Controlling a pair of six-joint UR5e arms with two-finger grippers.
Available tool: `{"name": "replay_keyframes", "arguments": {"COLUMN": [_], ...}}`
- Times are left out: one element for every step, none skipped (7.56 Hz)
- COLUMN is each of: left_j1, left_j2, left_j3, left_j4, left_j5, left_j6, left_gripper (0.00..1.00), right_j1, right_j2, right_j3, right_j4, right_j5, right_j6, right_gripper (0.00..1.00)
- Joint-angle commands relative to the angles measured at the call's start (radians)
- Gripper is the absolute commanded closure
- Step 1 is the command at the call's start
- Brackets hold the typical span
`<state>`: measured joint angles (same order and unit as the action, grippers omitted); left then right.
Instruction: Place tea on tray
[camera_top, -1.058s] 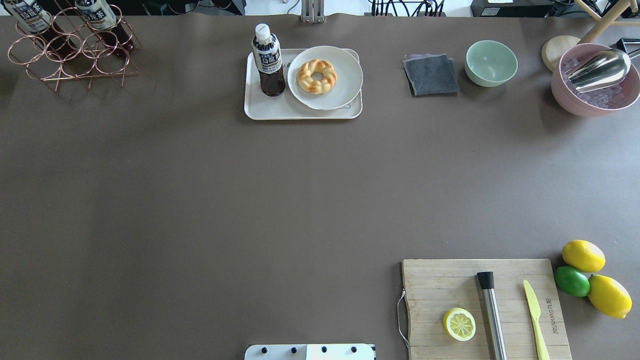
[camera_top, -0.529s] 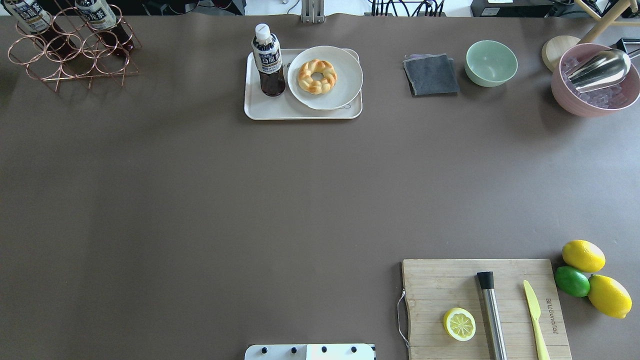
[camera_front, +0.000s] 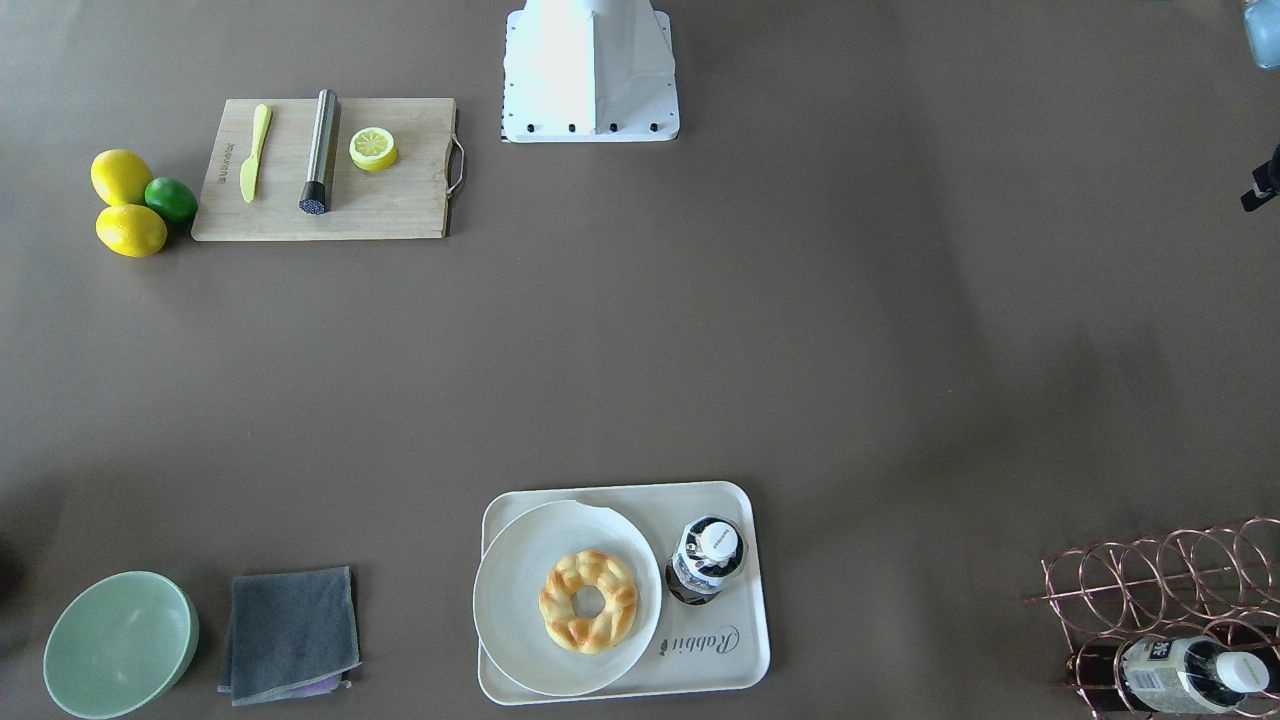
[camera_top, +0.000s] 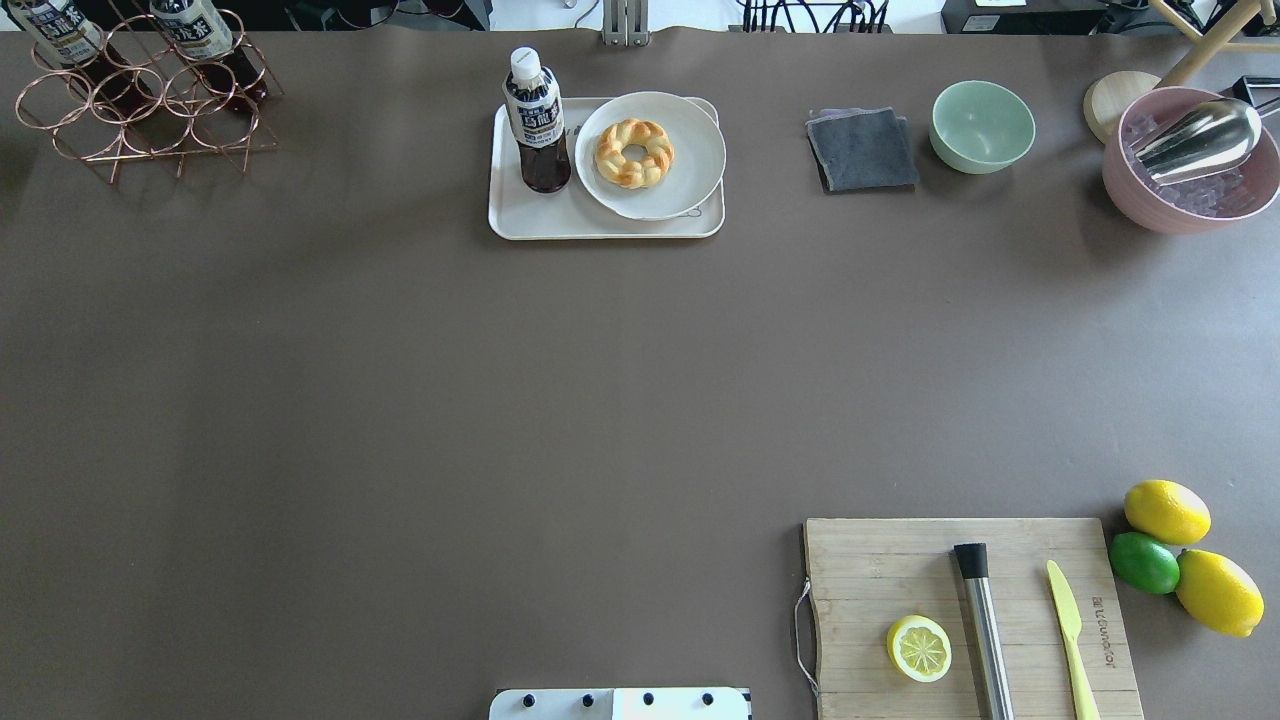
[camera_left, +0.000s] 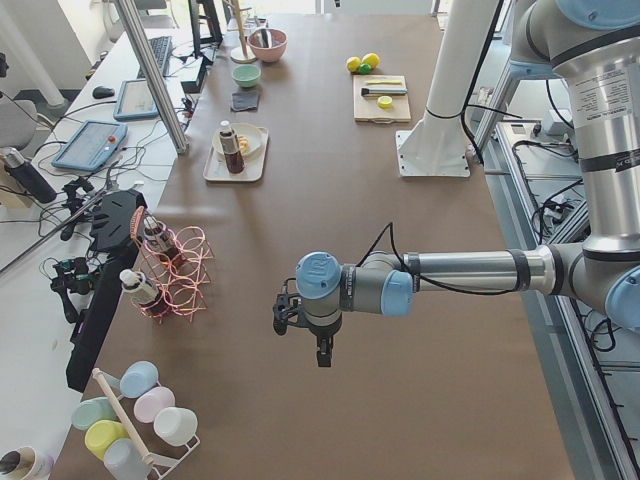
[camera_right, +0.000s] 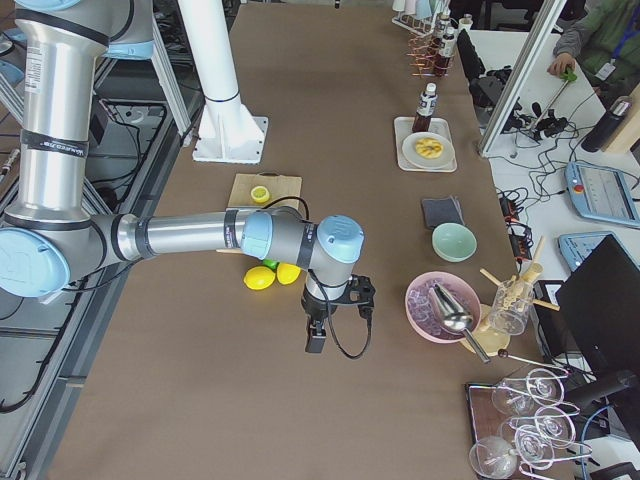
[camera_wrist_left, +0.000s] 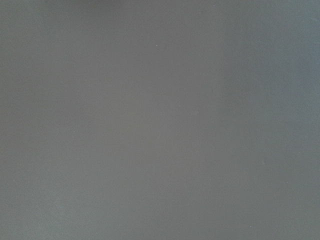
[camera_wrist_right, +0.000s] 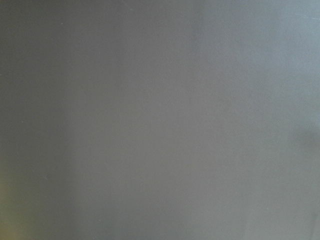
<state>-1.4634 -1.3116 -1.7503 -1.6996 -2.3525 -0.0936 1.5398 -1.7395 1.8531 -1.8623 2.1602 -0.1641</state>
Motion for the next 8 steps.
{"name": "replay_keyframes", "arguments": {"left_j1": [0.000, 0.000, 0.000, 0.000, 0.000, 0.000, 0.000, 0.000], "left_j2": [0.000, 0.000, 0.000, 0.000, 0.000, 0.000, 0.000, 0.000], "left_j3": [0.000, 0.000, 0.000, 0.000, 0.000, 0.000, 0.000, 0.000], "left_j4": [0.000, 0.000, 0.000, 0.000, 0.000, 0.000, 0.000, 0.000], "left_j5": [-0.001, 0.001, 0.001, 0.001, 0.001, 0.001, 0.001, 0.001], "left_j6": [0.000, 0.000, -0.002, 0.000, -0.002, 0.000, 0.000, -0.002], "left_gripper": [0.00, 0.00, 0.00, 0.00, 0.00, 0.00, 0.00, 0.00], "right_j1": [0.003, 0.003, 0.005, 0.009, 0.016, 0.019, 0.019, 0.019], "right_j2": [0.002, 0.002, 0.002, 0.002, 0.003, 0.002, 0.002, 0.002], "right_j3": [0.000, 0.001, 0.001, 0.001, 0.006, 0.008, 0.008, 0.008], "right_j4": [0.000, 0.000, 0.000, 0.000, 0.000, 0.000, 0.000, 0.000], "right_j5": [-0.005, -0.002, 0.000, 0.001, 0.003, 0.003, 0.004, 0.004], "right_j6": [0.000, 0.000, -0.002, -0.003, -0.003, -0.003, -0.003, -0.003], "right_gripper": [0.00, 0.00, 0.00, 0.00, 0.00, 0.00, 0.00, 0.00]}}
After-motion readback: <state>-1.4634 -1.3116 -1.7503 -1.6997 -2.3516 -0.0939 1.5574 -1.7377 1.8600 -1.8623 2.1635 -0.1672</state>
